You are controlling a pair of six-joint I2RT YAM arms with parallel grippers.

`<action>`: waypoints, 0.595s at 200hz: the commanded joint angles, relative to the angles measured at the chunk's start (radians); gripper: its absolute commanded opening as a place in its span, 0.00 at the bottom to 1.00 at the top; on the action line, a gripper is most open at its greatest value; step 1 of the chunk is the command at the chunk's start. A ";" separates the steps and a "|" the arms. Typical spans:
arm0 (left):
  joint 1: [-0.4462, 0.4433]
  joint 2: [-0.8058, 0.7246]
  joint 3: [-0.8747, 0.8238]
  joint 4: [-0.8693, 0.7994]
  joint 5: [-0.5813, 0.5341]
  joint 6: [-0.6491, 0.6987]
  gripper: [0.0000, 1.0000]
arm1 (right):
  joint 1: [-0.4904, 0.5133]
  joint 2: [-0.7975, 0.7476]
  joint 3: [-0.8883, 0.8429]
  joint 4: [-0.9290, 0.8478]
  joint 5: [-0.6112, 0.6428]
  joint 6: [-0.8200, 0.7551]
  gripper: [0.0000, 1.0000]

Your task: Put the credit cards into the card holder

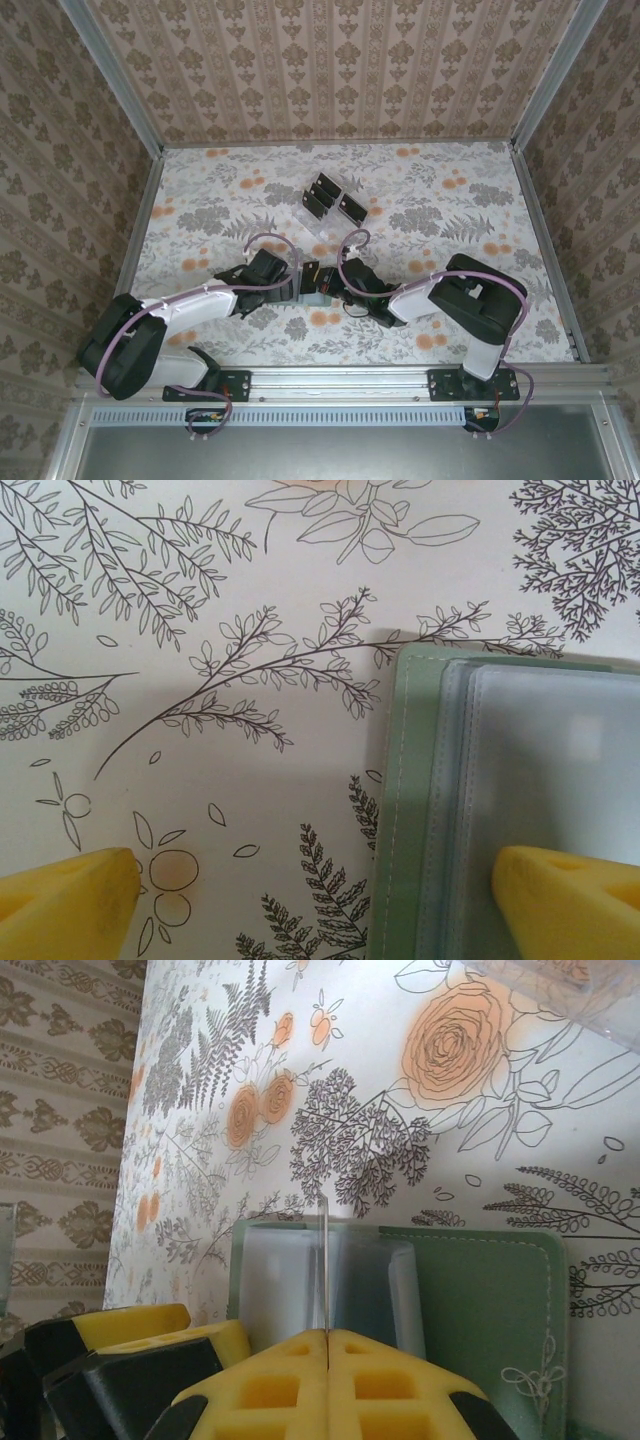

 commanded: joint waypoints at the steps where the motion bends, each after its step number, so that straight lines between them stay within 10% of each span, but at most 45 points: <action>1: -0.004 -0.004 -0.028 -0.051 -0.020 -0.007 1.00 | 0.008 0.021 -0.015 0.054 0.024 0.024 0.00; 119: -0.003 -0.008 -0.033 -0.055 -0.025 -0.007 1.00 | 0.014 -0.014 -0.055 0.110 0.046 0.052 0.00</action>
